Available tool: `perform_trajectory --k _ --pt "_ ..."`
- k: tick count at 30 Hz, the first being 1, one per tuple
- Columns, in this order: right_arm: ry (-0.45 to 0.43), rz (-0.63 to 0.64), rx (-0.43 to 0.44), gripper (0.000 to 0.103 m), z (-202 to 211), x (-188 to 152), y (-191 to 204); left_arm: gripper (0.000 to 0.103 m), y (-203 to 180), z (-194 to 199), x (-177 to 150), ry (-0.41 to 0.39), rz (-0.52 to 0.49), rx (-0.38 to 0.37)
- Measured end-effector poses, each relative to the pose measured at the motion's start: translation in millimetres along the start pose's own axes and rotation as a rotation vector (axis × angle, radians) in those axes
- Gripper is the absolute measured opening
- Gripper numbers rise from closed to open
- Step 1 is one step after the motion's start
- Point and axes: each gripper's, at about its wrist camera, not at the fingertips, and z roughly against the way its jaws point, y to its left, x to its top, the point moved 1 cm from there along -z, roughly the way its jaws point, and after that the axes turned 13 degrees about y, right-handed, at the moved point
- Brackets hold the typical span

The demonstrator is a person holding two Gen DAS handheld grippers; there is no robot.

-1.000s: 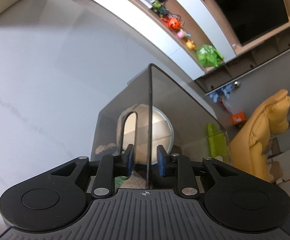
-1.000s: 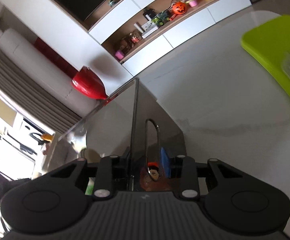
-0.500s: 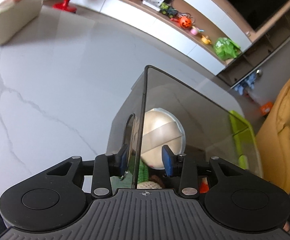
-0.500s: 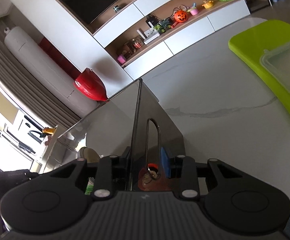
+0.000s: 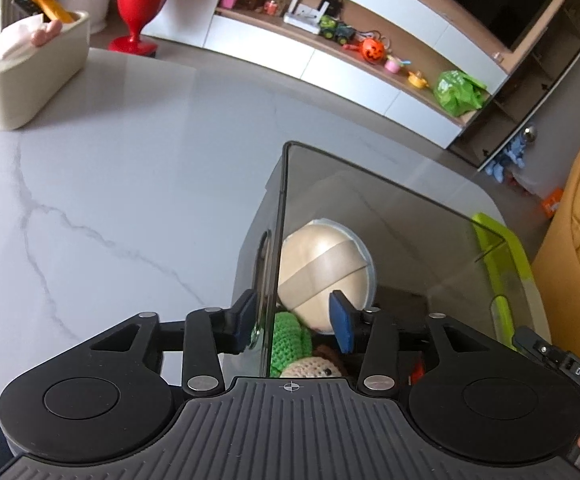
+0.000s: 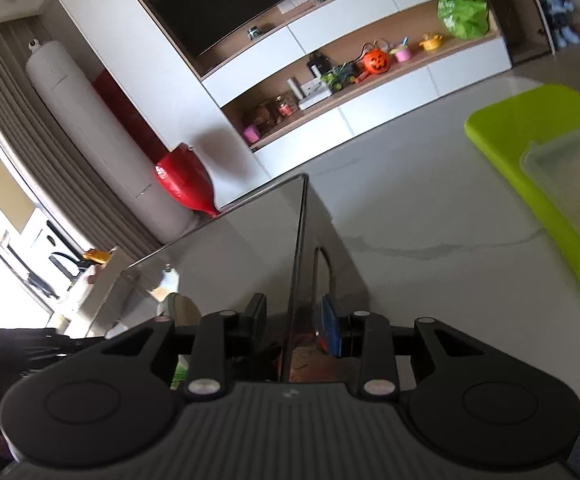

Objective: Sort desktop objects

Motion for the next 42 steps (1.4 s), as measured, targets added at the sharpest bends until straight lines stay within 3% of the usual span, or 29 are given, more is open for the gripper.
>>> perform_trajectory --k 9,10,11,12,13,15,17,21,23,27,30,32,34,36,42 --pt "-0.105 0.047 -0.087 0.034 34.9 10.9 18.2 0.057 -10.4 32.2 -0.7 -0.068 -0.033 -0.013" --pt "-0.081 0.091 -0.087 0.035 37.7 15.9 29.0 0.062 -11.9 37.9 2.4 -0.082 -0.034 -0.028" --pt "-0.028 0.152 -0.083 0.041 36.6 22.6 43.3 0.068 -14.1 44.6 6.7 -0.102 -0.033 -0.053" --pt "0.026 0.214 -0.078 0.054 35.5 29.2 57.6 0.084 -18.6 49.4 10.3 -0.117 -0.049 -0.064" --pt "0.097 0.280 -0.078 0.057 30.0 35.6 74.0 0.094 -26.9 52.5 12.3 -0.130 -0.091 -0.060" --pt "0.238 0.394 -0.083 0.057 8.7 45.0 106.0 0.094 -43.0 58.1 15.9 -0.152 -0.171 -0.051" --pt "0.347 0.473 -0.097 0.064 -19.3 50.8 131.3 0.094 -51.2 58.6 15.5 -0.158 -0.220 -0.041" --pt "0.452 0.620 -0.172 0.071 -85.7 53.1 166.3 0.094 -51.3 64.1 18.0 -0.205 -0.244 -0.049" --pt "0.484 0.660 -0.212 0.066 -121.1 51.7 177.0 0.094 -44.2 70.2 23.7 -0.242 -0.219 -0.082" --pt "0.563 0.666 -0.193 0.040 -178.7 48.5 178.5 0.096 -33.4 75.8 32.5 -0.305 -0.196 -0.175" --pt "0.636 0.592 -0.225 0.037 -190.9 54.3 163.1 0.097 -21.0 67.9 32.0 -0.310 -0.187 -0.239" --pt "0.679 0.546 -0.294 0.024 -189.9 59.3 145.1 0.097 -11.7 60.2 31.3 -0.302 -0.175 -0.259" --pt "0.687 0.552 -0.346 0.034 -182.2 62.6 128.1 0.097 -5.3 52.1 34.5 -0.282 -0.163 -0.253" --pt "0.695 0.616 -0.357 0.062 -170.7 62.3 121.9 0.097 -0.2 44.8 37.6 -0.265 -0.144 -0.224" --pt "0.769 0.936 -0.354 0.071 -161.3 30.3 139.7 0.098 1.1 34.5 43.9 -0.244 -0.122 -0.200"
